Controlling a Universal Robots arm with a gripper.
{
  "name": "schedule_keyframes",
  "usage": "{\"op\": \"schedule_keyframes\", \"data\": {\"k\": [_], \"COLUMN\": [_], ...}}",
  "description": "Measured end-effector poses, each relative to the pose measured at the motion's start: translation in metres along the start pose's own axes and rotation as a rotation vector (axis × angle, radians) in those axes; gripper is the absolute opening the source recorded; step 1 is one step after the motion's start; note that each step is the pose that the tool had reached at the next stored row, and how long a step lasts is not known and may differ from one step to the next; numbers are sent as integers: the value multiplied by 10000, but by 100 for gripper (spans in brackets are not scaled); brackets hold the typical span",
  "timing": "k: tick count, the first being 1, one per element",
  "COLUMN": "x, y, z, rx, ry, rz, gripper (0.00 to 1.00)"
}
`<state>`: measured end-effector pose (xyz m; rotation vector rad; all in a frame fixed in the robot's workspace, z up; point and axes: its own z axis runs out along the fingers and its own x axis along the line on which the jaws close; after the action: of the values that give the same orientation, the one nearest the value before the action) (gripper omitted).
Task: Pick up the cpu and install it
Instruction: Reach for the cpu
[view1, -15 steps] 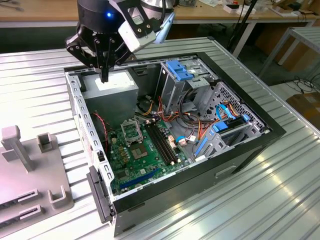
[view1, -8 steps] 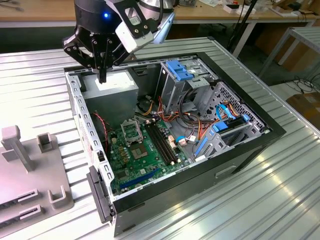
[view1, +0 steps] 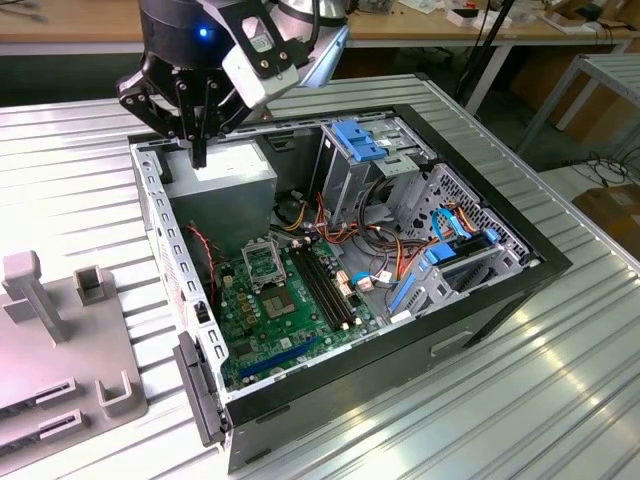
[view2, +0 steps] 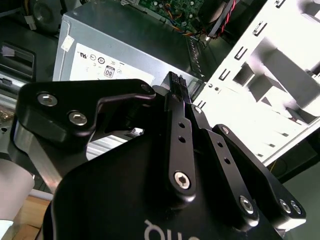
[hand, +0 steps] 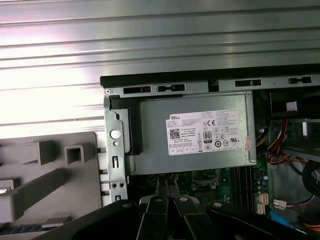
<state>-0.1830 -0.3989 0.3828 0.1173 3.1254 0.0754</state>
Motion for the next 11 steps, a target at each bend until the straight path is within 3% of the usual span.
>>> {"op": "schedule_keyframes", "data": {"k": [4, 9, 11], "x": [10, 163, 174], "y": [-1, -22, -23], "z": [0, -2, -2], "rx": [0, -2, -2], "ry": [0, -1, -1], "rz": [4, 2, 2], "gripper": [11, 11, 11]}}
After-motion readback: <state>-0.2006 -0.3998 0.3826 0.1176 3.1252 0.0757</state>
